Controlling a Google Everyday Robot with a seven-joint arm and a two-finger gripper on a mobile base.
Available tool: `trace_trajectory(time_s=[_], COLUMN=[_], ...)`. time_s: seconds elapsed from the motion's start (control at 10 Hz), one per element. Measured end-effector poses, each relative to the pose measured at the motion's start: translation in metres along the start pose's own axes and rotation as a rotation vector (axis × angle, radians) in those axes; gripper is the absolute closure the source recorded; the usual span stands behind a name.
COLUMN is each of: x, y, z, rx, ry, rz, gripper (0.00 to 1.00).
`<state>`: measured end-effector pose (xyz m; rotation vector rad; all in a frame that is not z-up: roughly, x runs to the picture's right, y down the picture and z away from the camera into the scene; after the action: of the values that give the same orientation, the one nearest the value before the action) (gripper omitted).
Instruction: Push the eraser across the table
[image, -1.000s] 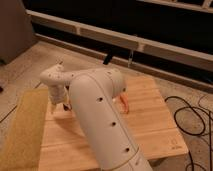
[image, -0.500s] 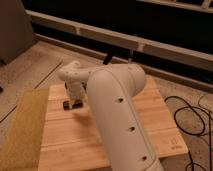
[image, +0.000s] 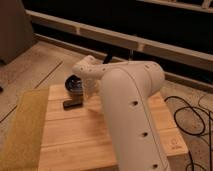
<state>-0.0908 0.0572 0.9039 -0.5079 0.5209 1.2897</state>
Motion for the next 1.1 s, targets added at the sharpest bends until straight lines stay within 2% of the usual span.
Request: trace_trajectory(time_s=[0.2,0.5,0.8,1.1], x=[-0.003,-0.003,-0.008,-0.015], y=[0.011,0.020,0.030,0.064], z=[0.008,0.023,0.031,0.031], rx=[-0.003,-0.010,-0.010,-0.053], ry=[0.003,0.028,0.039,0.038], rz=[-0.038,-0.056,-0.082,-0.126], gripper=[0.35,0.35,0.35,0.35])
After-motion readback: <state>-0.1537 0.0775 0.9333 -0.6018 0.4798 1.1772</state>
